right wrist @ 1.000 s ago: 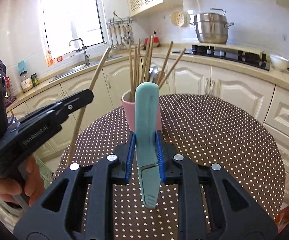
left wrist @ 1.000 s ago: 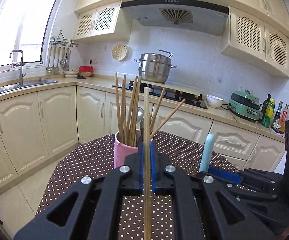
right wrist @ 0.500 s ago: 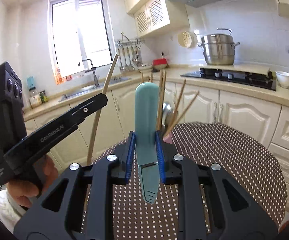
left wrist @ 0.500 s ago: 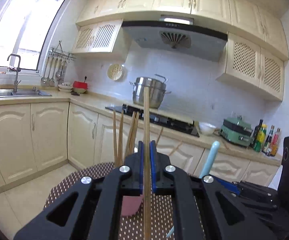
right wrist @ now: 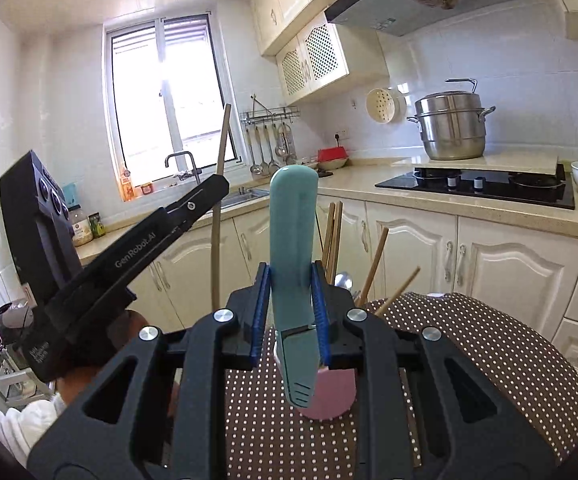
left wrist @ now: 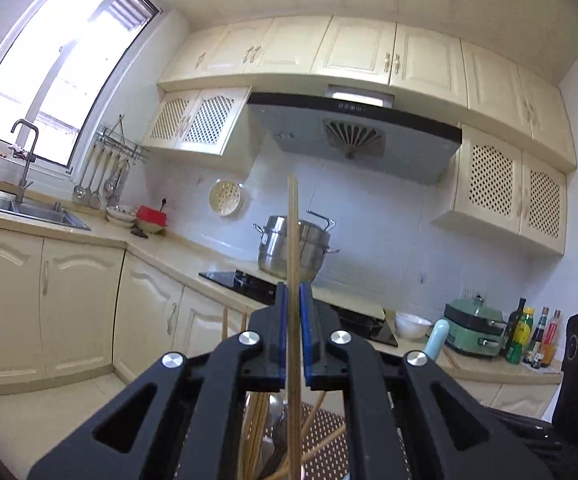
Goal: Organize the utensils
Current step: 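Lower the knife and chopstick into the pink cup with both grippers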
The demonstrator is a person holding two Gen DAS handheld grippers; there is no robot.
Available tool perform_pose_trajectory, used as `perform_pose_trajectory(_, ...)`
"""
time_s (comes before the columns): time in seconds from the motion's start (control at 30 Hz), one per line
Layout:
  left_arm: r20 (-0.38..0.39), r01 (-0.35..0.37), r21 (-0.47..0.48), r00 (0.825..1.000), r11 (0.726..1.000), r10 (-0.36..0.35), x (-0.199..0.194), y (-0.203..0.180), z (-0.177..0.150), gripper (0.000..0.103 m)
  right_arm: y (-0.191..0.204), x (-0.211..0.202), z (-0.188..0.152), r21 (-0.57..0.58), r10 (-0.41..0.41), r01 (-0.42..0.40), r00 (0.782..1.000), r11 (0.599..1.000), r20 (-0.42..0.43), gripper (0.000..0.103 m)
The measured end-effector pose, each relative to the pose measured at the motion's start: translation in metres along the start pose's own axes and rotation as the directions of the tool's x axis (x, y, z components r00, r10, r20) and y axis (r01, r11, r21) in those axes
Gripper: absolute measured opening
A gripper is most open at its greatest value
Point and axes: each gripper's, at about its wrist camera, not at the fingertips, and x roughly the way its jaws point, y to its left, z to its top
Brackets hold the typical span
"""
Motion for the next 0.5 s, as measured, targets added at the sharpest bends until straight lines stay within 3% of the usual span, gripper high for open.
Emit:
perform_pose_trajectory(0.2, 0.078, -0.037, -0.001, 0.996, 0.999, 0.037, 0.024, 0.003, -0.008, 0.006, -0.012, 0.018, 0.006, 0.003, 0.012, -0.012, 1.000, 1.000, 0.003, 0.021)
perform_pose_trajectory(0.5, 0.119, -0.096, 0.037, 0.989, 0.995, 0.091, 0.050, 0.005, -0.026, 0.006, -0.022, 0.027, 0.002, 0.022, 0.025, -0.025, 1.000, 0.999, 0.012, 0.021)
